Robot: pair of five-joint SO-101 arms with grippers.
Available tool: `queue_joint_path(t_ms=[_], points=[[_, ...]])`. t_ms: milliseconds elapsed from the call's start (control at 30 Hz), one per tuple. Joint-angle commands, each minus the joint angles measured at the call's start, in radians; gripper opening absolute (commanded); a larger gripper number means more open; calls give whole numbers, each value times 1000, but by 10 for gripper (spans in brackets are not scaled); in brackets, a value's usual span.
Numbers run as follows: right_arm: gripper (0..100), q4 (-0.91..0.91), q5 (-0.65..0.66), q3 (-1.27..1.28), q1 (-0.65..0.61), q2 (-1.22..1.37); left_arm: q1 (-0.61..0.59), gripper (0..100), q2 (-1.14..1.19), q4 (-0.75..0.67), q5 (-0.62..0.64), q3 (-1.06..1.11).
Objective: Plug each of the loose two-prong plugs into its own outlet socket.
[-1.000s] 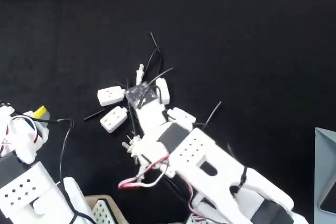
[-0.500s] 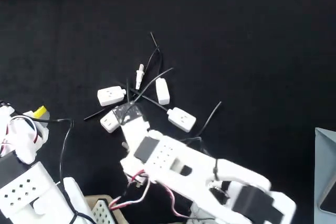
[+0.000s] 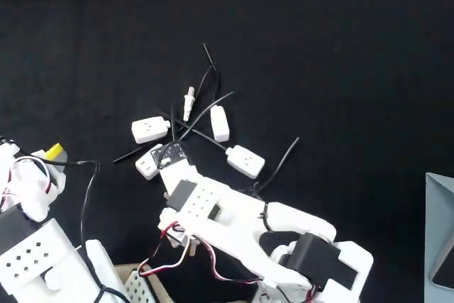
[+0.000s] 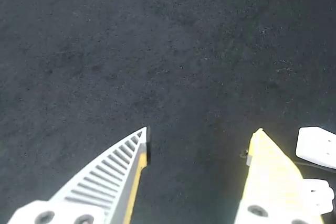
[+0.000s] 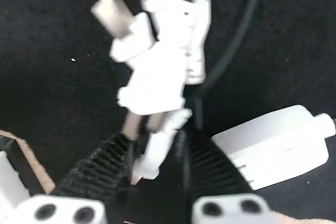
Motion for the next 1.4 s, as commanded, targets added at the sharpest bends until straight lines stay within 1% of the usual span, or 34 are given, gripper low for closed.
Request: queue_joint_path(t_ms=[0,100,267,400,500,667,833,1067,1233,1367], points=[[18,51,-3,-56,12,-36,-5,304,-9,-3,-11,-12],[12,149,5,-111,57,-111,-5,304,-9,-3,-11,-12],[12,324,107,-217,147,-311,-4,304,-9,-29,-11,-12],[12,356,229,-252,233,-506,1,304,-9,-58,-11,-13],[12,350,341,-254,285,-639,67,304,-9,-74,-11,-13],[12,258,466,-209,319,-816,237,304,-9,-75,-6,-36],[12,64,540,-31,319,-969,377,304,-9,-74,-5,-91],[12,-84,601,153,321,-1273,509,304,-9,-75,-3,-128],[11,-153,608,232,325,-1466,579,303,-9,-98,2,-137],[11,-245,606,323,411,-1550,591,303,-9,-144,89,-145]])
